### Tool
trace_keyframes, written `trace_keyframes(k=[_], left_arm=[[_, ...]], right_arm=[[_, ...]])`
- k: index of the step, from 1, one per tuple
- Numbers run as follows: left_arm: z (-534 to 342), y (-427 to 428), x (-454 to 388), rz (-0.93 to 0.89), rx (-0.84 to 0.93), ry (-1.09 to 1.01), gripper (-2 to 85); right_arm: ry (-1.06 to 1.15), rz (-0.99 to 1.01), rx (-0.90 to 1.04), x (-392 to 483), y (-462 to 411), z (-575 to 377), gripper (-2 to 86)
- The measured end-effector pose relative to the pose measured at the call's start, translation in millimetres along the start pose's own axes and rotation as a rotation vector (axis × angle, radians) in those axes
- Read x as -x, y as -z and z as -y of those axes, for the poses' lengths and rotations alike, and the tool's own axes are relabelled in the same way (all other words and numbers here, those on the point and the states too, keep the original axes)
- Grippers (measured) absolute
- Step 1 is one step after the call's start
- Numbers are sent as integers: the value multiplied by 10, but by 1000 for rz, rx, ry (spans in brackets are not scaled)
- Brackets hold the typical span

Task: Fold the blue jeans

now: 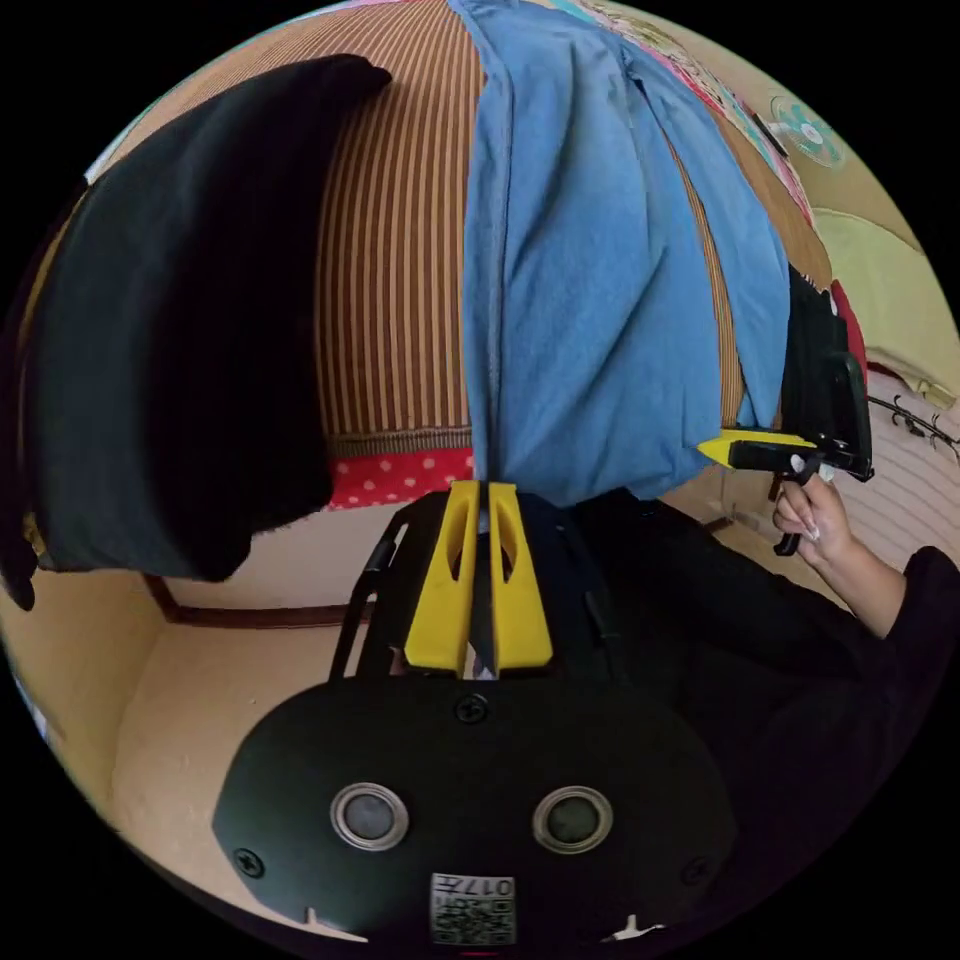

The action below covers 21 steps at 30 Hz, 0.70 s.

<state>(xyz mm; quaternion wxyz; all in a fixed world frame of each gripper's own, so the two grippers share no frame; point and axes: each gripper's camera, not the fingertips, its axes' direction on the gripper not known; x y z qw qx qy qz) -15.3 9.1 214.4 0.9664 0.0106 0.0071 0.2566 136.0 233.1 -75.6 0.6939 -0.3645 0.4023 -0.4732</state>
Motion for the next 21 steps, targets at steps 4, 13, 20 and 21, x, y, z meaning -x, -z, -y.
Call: trace_keyframes(k=[4,13,20,21], left_arm=[[-529,86,491,-72,-61,302,30],[32,241,-880,-286,-263,-6,104],[618,-726,-2001,-302,34,-259,90],[606,-751,-1934,-340,28,-230,66]], right_arm=[[94,39,73,144,366,-644,24],[-269,-186,-280,-730,1782,-2015,54],[-227,-101,-252,-704,1537,-2386,60],[-219,-47,-234,-706,1487,-2434,57]])
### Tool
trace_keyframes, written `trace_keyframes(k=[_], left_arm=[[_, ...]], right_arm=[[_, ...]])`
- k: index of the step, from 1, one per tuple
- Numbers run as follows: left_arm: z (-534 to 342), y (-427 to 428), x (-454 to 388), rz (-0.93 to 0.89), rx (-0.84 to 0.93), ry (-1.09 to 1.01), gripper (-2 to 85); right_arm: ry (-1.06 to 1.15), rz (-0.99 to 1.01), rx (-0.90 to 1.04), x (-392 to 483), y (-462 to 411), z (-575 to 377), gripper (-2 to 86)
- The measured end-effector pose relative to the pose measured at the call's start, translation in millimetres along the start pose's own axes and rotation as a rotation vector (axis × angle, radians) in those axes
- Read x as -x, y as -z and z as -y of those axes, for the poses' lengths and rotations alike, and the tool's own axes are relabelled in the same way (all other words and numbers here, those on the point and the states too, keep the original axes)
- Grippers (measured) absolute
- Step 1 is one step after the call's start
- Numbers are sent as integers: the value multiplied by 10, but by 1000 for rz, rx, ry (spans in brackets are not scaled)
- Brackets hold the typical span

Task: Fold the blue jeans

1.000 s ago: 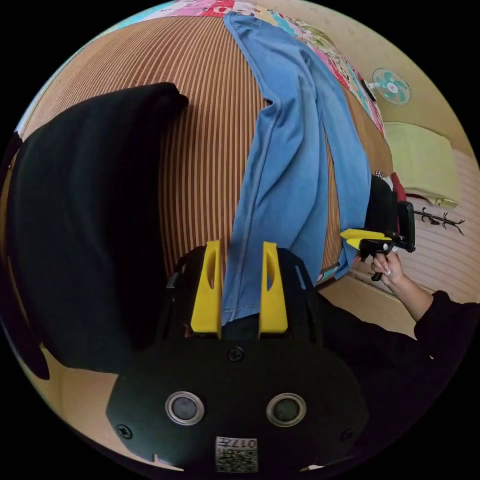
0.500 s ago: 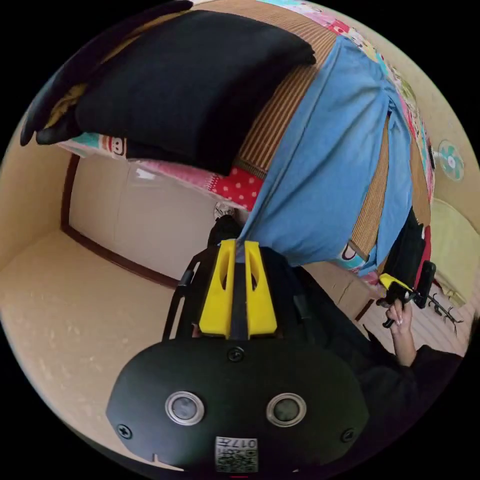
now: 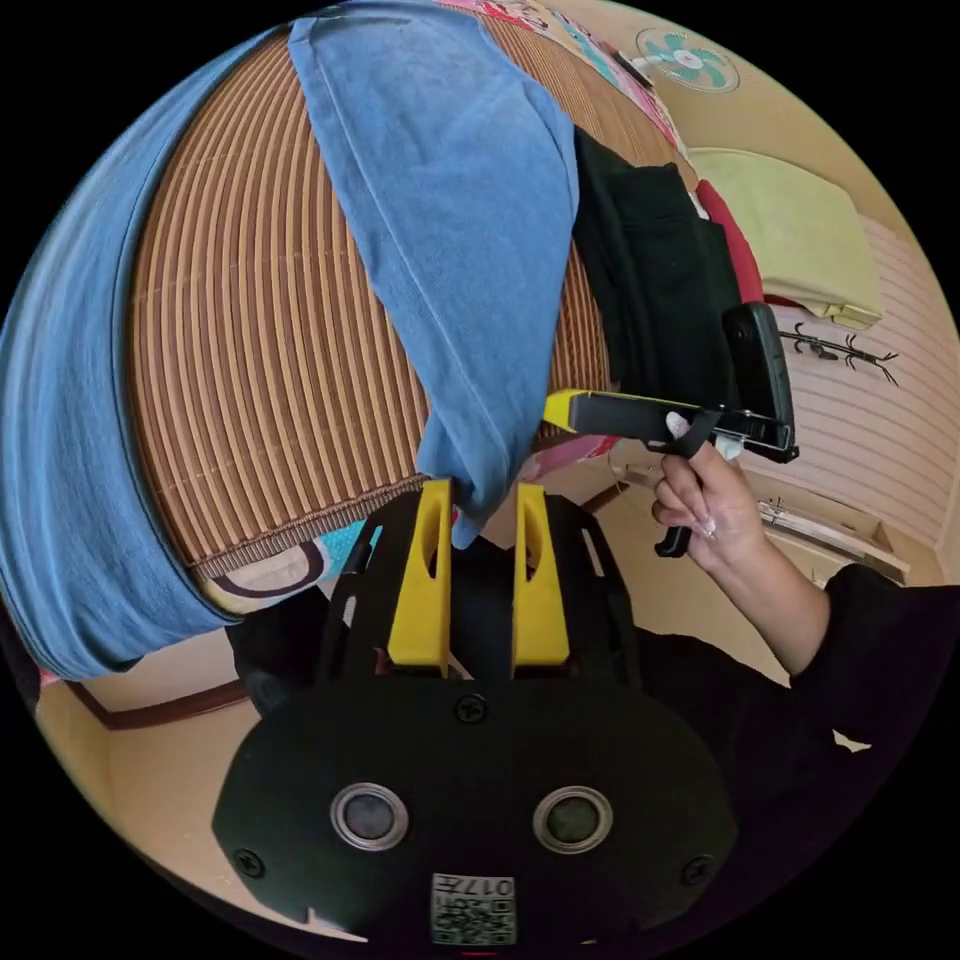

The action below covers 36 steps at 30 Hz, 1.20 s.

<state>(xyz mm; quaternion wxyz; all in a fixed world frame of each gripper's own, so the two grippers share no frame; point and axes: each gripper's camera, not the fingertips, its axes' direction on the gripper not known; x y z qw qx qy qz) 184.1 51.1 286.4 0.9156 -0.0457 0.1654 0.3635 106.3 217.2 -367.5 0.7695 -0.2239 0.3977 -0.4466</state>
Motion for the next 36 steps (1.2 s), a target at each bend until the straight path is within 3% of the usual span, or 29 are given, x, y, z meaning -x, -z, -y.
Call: trace_keyframes(k=[2,5,7,9,12,15,20,25,27,31,36], left_arm=[[-84,87,150,-98,-27,43,45],[-378,399,441,-428,-97,13,39],[-624,592,661,-547,-123,49,37],[-937,752,896,-503,-112,93,21],[-1207,683,1239,-259,11,192,22],[-1353,754,1501,-219,-20,271,56],[-959,951,950,-164,-83,65,101],[-454,644,295,-274,-51,-163,115],[-332,507,237,-400,-80,-204,125],[-316,376,322,-638,-106,-202,126],[-652,285,315,-531,-75,-168,129]], right_arm=[[17,24,50,5,-58,-110,44],[60,5,32,75,112,-468,34],[85,42,2,106,348,-794,30],[93,88,-54,91,676,-1299,27],[32,-93,-52,-93,832,-1800,25],[-77,-51,-72,-343,944,-2057,25],[-25,50,-84,-207,1034,-2376,25],[11,384,-132,-205,1142,-2636,24],[-9,497,-162,-315,1180,-2771,23],[-57,531,-196,-472,1214,-2927,23],[-43,551,-199,-523,1214,-3017,23]])
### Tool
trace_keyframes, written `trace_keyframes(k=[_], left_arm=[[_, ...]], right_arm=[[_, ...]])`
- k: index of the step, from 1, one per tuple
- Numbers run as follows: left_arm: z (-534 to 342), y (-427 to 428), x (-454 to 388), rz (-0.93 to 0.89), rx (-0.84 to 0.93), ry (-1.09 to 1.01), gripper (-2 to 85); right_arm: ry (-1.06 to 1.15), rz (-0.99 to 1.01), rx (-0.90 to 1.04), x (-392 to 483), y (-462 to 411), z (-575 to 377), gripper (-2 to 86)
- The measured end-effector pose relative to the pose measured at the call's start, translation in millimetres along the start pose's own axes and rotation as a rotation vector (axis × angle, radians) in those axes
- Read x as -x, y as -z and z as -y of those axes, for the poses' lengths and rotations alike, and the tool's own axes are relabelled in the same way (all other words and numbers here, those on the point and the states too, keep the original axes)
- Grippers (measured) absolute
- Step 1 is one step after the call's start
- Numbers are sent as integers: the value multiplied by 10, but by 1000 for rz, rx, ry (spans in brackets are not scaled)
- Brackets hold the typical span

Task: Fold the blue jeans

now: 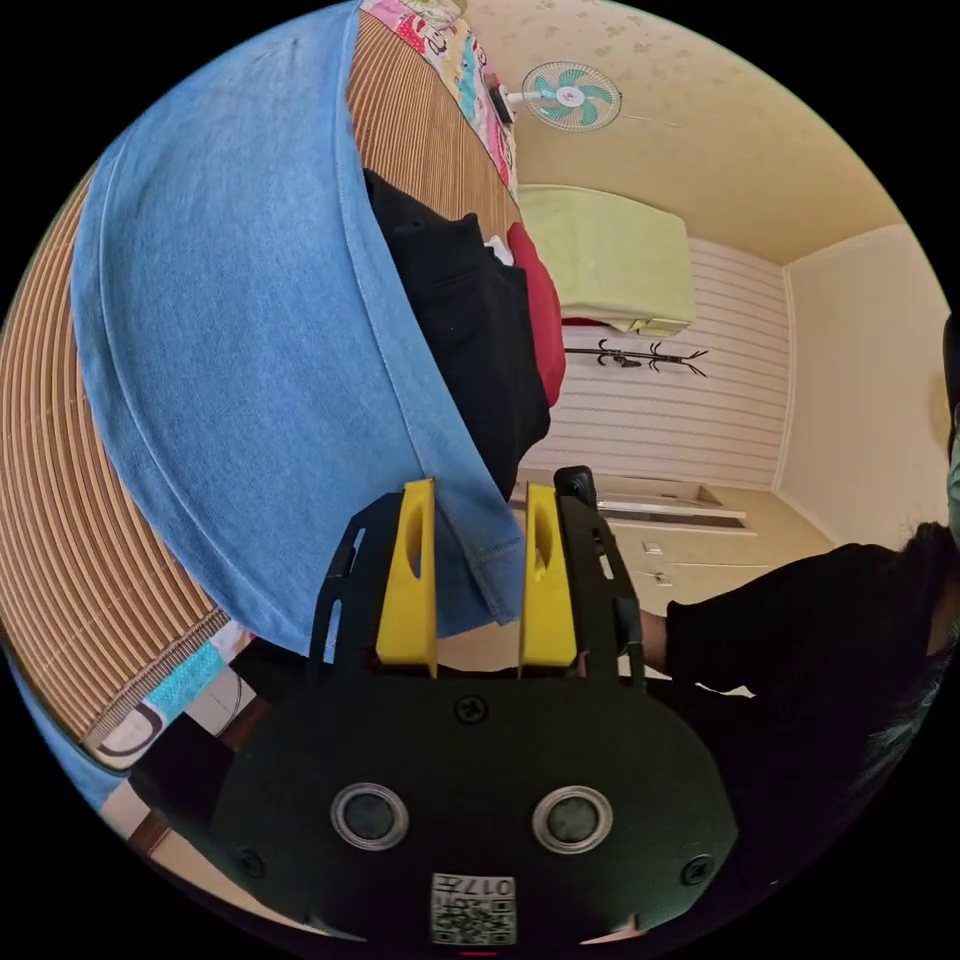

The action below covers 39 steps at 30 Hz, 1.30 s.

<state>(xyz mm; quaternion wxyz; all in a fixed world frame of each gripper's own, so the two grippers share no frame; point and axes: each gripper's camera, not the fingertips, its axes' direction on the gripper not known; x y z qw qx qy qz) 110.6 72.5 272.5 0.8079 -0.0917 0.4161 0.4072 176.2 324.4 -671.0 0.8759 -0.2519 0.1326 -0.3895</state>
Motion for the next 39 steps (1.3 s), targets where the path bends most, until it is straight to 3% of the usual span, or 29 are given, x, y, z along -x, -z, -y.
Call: trace_keyframes(k=[8,11,13,16,19,21,26,31,33,39], left_arm=[[-450,121,20,-8,45,32,130],[-431,15,-65,-95,105,-19,88],[-427,-59,-111,-70,154,-7,11],[-517,6,-374,-23,142,-85,0],[-644,172,-703,80,92,-131,-4],[-716,249,-950,138,55,-166,-5],[-746,217,-1276,135,8,-191,-6],[-774,185,-1437,103,-20,-162,-6],[-789,245,-1464,62,-50,-120,-6],[-960,611,-1483,-7,-139,-61,-5]], right_arm=[[-6,20,37,-188,-63,-130,25],[-18,9,53,-305,-113,-162,26],[-18,-10,65,-346,-129,-182,27],[-4,-145,161,-296,-102,-159,28],[66,-402,196,108,49,87,36],[199,-532,163,586,72,576,60],[387,-602,140,1059,-480,2286,145],[388,-796,35,901,-1288,4276,166],[395,-901,-2,715,-1610,4950,158],[289,-847,-204,485,-1726,5567,46]])
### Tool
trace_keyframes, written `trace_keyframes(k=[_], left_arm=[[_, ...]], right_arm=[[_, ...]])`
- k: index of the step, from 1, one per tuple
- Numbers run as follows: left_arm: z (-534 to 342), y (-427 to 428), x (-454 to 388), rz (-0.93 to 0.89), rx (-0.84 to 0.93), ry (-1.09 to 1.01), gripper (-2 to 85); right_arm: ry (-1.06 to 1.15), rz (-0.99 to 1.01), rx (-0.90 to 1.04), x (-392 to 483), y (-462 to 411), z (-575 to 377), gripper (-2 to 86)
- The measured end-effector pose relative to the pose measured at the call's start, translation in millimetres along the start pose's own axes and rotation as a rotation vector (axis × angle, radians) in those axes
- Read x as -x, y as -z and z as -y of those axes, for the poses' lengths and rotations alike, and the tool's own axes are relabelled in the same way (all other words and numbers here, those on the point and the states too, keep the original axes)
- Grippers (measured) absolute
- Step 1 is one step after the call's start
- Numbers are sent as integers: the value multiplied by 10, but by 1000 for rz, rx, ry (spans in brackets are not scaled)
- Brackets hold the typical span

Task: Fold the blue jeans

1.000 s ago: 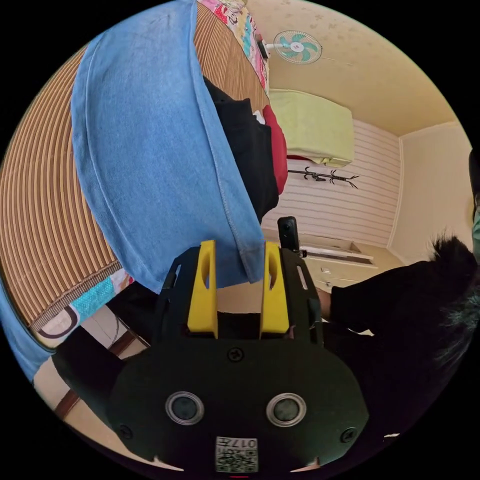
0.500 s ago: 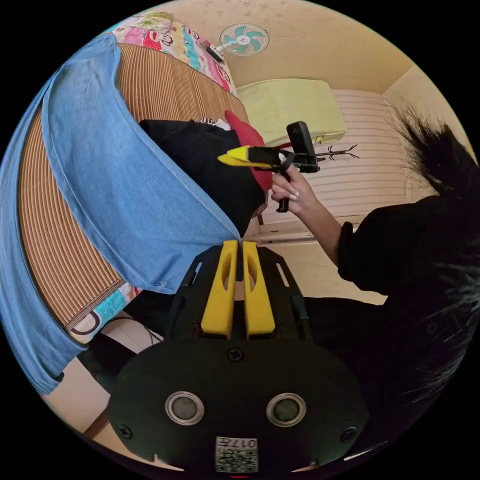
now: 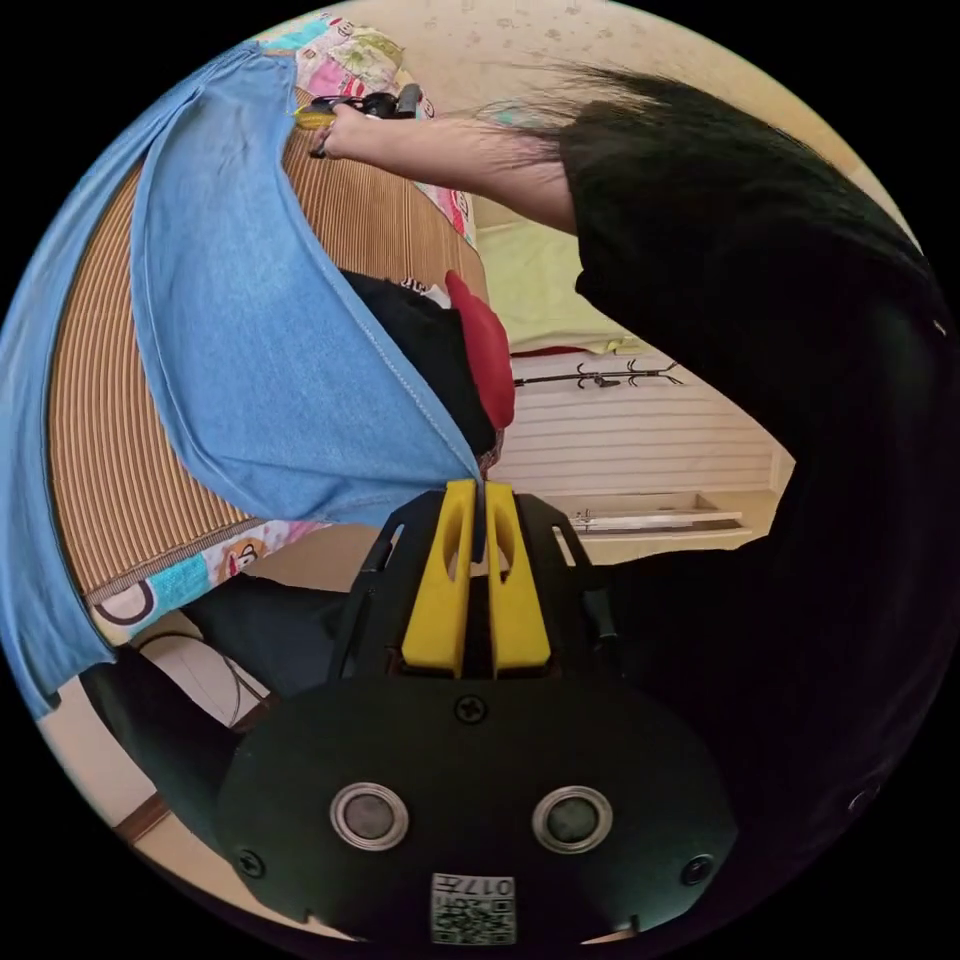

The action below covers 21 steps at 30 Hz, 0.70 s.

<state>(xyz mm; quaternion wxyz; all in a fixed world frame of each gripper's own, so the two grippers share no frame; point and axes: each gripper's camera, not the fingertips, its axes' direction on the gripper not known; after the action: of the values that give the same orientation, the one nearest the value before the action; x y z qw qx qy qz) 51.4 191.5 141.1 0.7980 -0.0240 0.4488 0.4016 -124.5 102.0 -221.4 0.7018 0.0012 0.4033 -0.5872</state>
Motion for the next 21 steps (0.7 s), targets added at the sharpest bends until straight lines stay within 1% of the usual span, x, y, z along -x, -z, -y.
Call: trace_keyframes(k=[3,4,5,7,9,10,11,12,13,15,16,18,19,21], left_arm=[[-200,342,62,-54,-63,55,-6],[-245,424,72,-62,-78,66,-6],[-333,589,89,-72,-104,91,-6],[-459,837,108,-64,-132,138,-6],[-644,1217,123,-45,-189,196,-5],[-691,1314,131,-43,-204,211,-5],[-781,1492,151,-41,-227,239,-5],[-868,1654,179,-29,-238,271,-5],[-910,1728,196,-18,-239,287,-5],[-1072,2021,282,38,-249,335,-5],[-1111,2094,316,53,-249,348,-4],[-1236,2343,517,124,-210,414,-3],[-1260,2393,573,150,-190,428,-3],[-1356,2587,816,269,-118,479,-1]], right_arm=[[25,80,-30,340,-85,123,18],[39,79,-36,450,-106,142,16],[71,63,-64,708,-137,171,12],[117,92,-109,1155,-189,225,8],[195,203,-155,1882,-311,271,6],[221,227,-157,2088,-361,276,6],[267,253,-154,2511,-489,277,7],[310,283,-133,2901,-658,270,7],[325,297,-124,3078,-753,259,8],[357,312,-69,3657,-1259,192,11],[357,303,-44,3762,-1417,174,12],[359,262,72,4022,-2052,54,21],[362,259,98,4052,-2175,8,24],[362,309,129,4096,-2348,-258,45]])
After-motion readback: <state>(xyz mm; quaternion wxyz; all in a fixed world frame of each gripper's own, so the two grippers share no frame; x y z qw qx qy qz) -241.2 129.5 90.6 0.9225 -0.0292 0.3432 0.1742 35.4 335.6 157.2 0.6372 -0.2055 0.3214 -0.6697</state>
